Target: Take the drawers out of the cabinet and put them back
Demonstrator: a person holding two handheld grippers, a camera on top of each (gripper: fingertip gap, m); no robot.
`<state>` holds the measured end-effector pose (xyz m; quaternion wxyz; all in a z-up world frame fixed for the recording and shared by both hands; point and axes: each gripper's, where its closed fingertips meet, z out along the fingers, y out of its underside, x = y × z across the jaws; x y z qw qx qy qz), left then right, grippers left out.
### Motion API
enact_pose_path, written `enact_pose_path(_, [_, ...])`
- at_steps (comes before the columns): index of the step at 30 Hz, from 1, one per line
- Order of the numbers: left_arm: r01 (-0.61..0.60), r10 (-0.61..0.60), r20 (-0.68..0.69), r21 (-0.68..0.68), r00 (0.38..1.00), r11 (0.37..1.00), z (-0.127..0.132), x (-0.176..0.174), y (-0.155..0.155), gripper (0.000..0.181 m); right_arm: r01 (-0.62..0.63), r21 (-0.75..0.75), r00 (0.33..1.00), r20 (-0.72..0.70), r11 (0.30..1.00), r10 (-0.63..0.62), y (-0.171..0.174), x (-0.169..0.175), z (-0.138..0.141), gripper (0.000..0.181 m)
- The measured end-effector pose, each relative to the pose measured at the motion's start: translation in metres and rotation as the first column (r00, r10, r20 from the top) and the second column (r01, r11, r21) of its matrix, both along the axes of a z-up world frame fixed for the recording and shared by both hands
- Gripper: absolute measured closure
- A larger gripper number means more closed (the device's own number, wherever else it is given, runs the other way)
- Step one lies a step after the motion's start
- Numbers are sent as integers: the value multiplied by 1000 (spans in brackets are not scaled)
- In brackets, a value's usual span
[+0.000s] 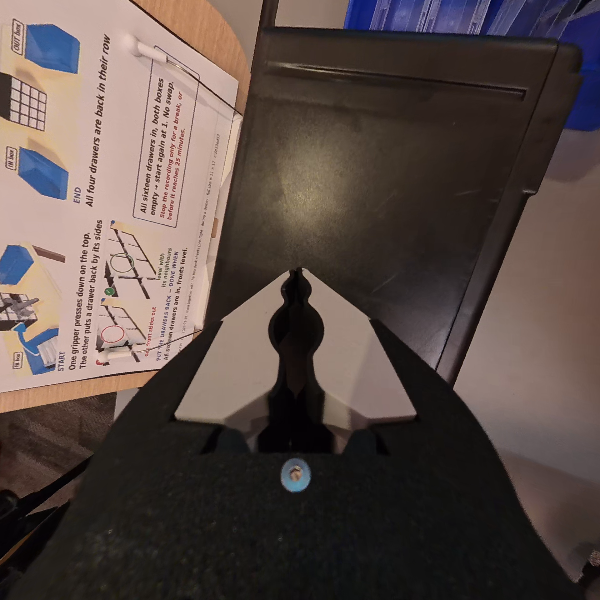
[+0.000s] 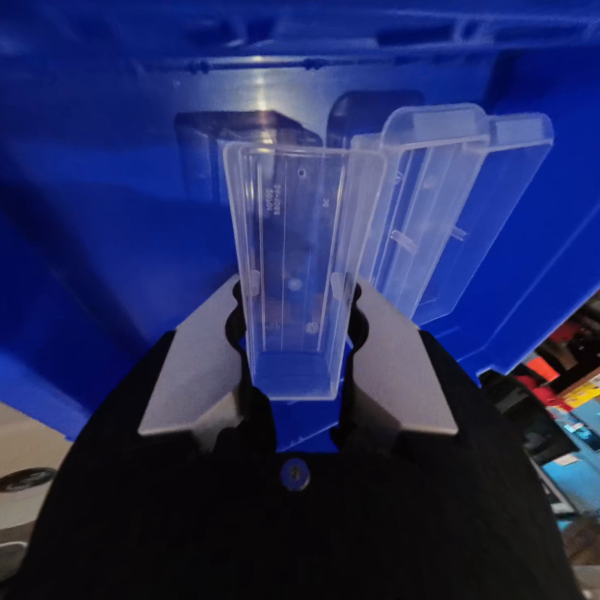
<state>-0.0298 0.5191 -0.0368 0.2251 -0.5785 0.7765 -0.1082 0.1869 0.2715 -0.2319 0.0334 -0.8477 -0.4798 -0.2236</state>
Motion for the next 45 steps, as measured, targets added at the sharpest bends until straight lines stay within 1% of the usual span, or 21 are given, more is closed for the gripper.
enact_pose_path(4, [1,-1,3,4,1000,1000,0,0,0,181,-74,-4,997,25,997,74,3,0,-4,117])
enact_pose_path(9, [-9,9,17,-26,1000,1000,0,0,0,181,-70,14,997,31,997,70,2,8,-2,114])
enact_pose_path(13, [-15,15,21,-27,1000,1000,0,0,0,181,-54,68,998,-6,996,55,2,5,4,108])
enact_pose_path(15, [-14,14,18,-23,1000,1000,0,0,0,181,-18,136,1000,-13,990,20,6,5,14,106])
enact_pose_path(17, [-12,13,14,-15,1000,1000,0,0,0,181,74,267,995,-81,961,-54,14,2,40,105])
enact_pose_path(18, [-11,11,12,-11,1000,1000,0,0,0,181,138,345,984,-151,929,-90,20,-4,58,105])
enact_pose_path(19, [-9,9,10,-6,1000,1000,0,0,0,181,196,455,968,-230,869,-98,29,-11,83,110])
enact_pose_path(21, [-5,5,6,-1,1000,1000,0,0,0,181,297,660,924,-380,690,-35,42,-32,145,117])
enact_pose_path(22, [-7,7,5,-3,1000,1000,0,0,0,181,351,716,887,-461,604,31,43,-48,174,118])
enact_pose_path(24, [-11,11,7,-3,1000,1000,0,0,0,181,414,772,815,-550,483,180,39,-86,217,117])
enact_pose_path(26, [-14,14,10,0,1000,1000,0,0,0,181,473,810,792,-563,348,235,35,-110,243,122])
enact_pose_path(28, [-13,13,9,7,1000,1000,0,0,0,181,566,788,744,-615,242,262,37,-133,251,125])
enact_pose_path(31, [-15,15,6,17,1000,1000,0,0,0,181,704,687,664,-726,179,177,32,-154,227,123])
enact_pose_path(33, [-20,20,8,28,1000,999,0,0,0,181,757,650,651,-759,72,13,6,-137,207,134])
enact_pose_path(34, [-19,19,9,37,1000,999,0,0,0,181,763,646,647,-762,37,-38,-10,-126,200,135])
enact_pose_path(35, [-16,16,8,46,1000,999,0,0,0,181,776,630,630,-773,24,-77,-26,-113,194,139])
enact_pose_path(36, [-12,12,4,52,1000,999,0,0,0,181,800,598,599,-788,58,-140,-42,-97,182,139])
enact_pose_path(37, [-9,9,-2,56,1000,998,0,0,0,181,827,551,561,-797,114,-224,-56,-80,167,126])
enact_pose_path(40, [4,-3,-20,63,1000,998,0,0,0,181,874,306,453,-796,379,-402,-79,-63,113,118])
enact_pose_path(42, [5,-4,-16,55,1000,998,0,1,0,181,831,186,459,-763,525,-456,-76,-61,86,112])
enact_pose_path(45, [-5,5,-3,41,1000,999,0,1,0,181,745,72,545,-638,663,-543,-69,-48,48,108])
